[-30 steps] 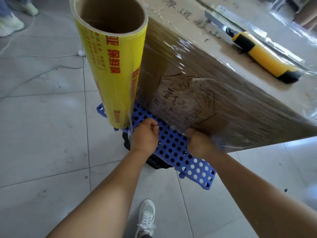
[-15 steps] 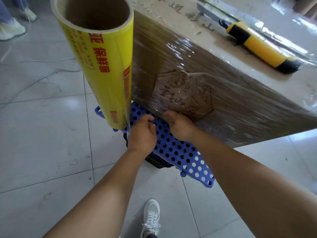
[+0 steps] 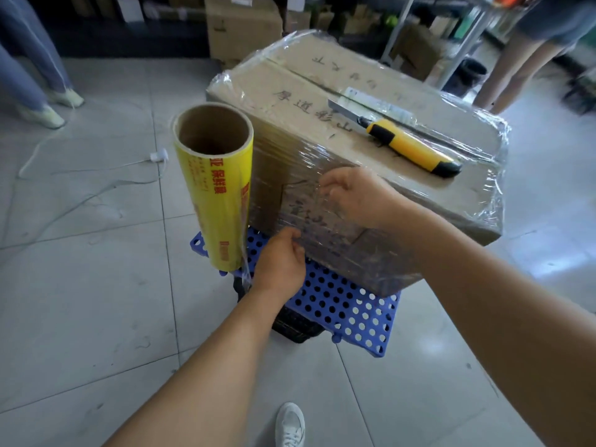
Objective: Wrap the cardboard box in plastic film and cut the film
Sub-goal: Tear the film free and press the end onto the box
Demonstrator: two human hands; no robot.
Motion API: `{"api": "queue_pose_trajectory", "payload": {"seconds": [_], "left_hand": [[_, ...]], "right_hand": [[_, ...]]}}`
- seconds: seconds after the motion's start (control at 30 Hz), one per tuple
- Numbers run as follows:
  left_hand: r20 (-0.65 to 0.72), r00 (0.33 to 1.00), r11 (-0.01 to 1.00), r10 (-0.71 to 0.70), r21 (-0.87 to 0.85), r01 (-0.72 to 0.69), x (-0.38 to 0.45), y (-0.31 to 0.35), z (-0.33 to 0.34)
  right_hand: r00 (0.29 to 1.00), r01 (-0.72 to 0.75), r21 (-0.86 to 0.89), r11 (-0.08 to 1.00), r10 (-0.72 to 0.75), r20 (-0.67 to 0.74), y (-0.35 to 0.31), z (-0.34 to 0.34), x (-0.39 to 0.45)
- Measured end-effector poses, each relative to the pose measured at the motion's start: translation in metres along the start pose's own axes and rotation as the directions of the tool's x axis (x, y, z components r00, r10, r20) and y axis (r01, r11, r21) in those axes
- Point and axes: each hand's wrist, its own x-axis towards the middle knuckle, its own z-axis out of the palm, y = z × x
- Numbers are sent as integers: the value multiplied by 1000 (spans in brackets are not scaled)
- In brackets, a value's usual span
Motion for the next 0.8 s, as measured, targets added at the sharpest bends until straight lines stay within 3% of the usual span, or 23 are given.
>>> {"api": "queue_pose_trajectory", "payload": {"seconds": [0.23, 0.33, 0.5, 0.57, 0.67, 0.8], "left_hand": [[36, 999, 999, 7, 53, -9, -13, 23, -17], [59, 998, 998, -9, 62, 5, -16, 27, -20], [85, 995, 998, -45, 56, 40, -18, 24, -15], [92, 994, 995, -63, 80, 56, -18, 23, -13], [84, 993, 994, -78, 88, 70, -16, 20, -13], [61, 995, 993, -76, 93, 70, -11, 9, -14]], "right_hand": [[963, 104, 161, 982, -59, -263, -14, -33, -31], [923, 113, 252, 961, -7, -385, -10, -38, -52], [979, -186, -17, 982, 184, -84, 16, -8, -83], [969, -243, -81, 967, 237, -73, 22, -3, -80], [960, -245, -21, 969, 239, -148, 25, -9, -64], [981, -164, -35, 986, 159, -110, 19, -7, -38]]}}
